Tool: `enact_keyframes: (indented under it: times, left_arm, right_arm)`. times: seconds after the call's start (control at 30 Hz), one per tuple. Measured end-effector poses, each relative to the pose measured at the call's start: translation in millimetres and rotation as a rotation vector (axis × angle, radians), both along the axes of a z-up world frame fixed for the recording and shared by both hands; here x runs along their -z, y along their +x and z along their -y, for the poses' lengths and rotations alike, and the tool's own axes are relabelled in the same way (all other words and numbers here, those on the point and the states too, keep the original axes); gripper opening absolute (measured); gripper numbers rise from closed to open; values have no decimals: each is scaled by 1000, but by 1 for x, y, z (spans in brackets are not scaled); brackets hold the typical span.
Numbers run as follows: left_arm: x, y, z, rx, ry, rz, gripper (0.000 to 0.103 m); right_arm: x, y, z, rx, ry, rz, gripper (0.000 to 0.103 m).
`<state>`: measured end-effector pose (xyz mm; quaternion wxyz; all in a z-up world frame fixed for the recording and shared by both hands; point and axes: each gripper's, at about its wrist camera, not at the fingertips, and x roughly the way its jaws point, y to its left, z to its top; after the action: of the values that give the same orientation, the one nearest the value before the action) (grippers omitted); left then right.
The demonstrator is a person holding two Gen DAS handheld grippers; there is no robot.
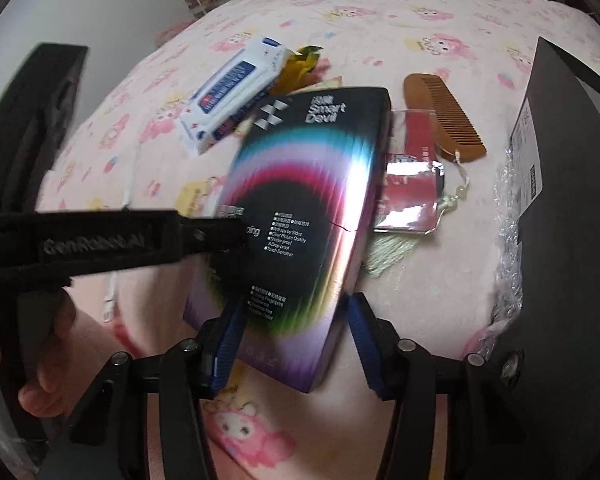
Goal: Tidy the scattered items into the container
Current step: 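Grasp the black Smart Devil box with the right gripper and lift it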
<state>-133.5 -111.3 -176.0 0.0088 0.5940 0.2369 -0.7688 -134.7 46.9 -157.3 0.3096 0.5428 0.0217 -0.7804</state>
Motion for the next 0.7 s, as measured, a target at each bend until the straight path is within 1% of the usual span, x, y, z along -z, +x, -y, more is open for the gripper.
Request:
enact_keyframes:
  times: [0.1,0.2,0.23,0.27,0.3,0.37,0.43,0.5,0.53,0.6,0.7]
  left_arm:
    - [-9,10,-5,22,4,-26,44]
    - [-19,20,-3,9,41,-73,44]
    - [-20,21,-2,2,42,-79,44]
    - [-19,20,-2,-7,28,-78,44]
    - [-17,18,-1,-18,9,-66,44]
    - [-9,11,-1,-32,-5,-29,44]
    - [-1,3,-2,-27,7,8,47]
    - [3,1,-2,-10,34,26,49]
    - [2,2,-4,3,48,29,49]
    - [0,6,-8,27,44,36,49]
    - [-5,19,-13,62,67,44,49]
  right_arm:
    - [-6,8,-6,-13,1,15,47]
    - [-9,15,-11,-23,-9,36,47]
    - [-9,15,-13,-17,-18,40,47]
    - [-7,14,-14,-9,-20,41,47]
    - [-6,13,-13,-2,-18,40,47]
    - [2,10,-13,20,-1,44,47]
    - [9,6,-13,31,-14,55,47]
    - [14,4,-14,35,-31,73,47]
    - [15,4,-14,34,-32,79,47]
    - [17,5,-15,34,-34,93,47]
    - [9,12,-16,19,3,88,47]
